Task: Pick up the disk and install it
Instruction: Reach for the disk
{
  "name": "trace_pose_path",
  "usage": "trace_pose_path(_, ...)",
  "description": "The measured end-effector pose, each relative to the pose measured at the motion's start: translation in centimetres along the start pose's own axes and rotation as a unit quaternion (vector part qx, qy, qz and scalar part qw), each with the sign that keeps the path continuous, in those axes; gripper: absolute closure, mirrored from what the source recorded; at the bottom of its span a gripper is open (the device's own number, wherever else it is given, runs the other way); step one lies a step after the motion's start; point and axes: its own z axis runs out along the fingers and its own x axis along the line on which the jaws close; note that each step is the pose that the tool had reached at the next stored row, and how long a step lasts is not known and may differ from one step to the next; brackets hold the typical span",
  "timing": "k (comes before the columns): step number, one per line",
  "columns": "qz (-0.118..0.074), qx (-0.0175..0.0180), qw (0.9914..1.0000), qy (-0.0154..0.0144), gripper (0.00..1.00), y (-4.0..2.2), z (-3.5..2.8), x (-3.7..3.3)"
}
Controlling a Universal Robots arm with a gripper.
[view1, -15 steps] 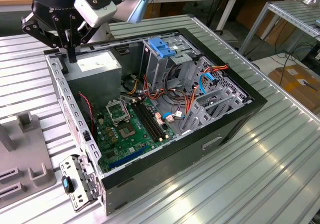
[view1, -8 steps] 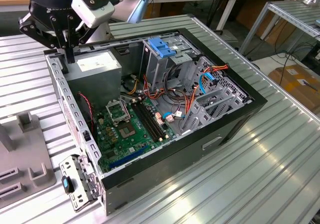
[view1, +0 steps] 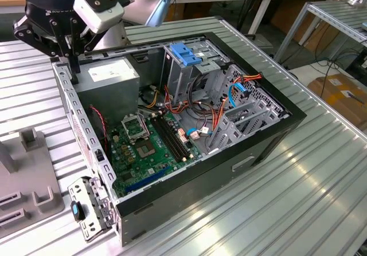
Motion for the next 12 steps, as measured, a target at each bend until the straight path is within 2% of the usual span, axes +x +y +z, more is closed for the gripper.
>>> trace_pose_path(12, 0.0, 0.0, 1.0, 0.0, 0.89, -0.11, -0.01, 1.47)
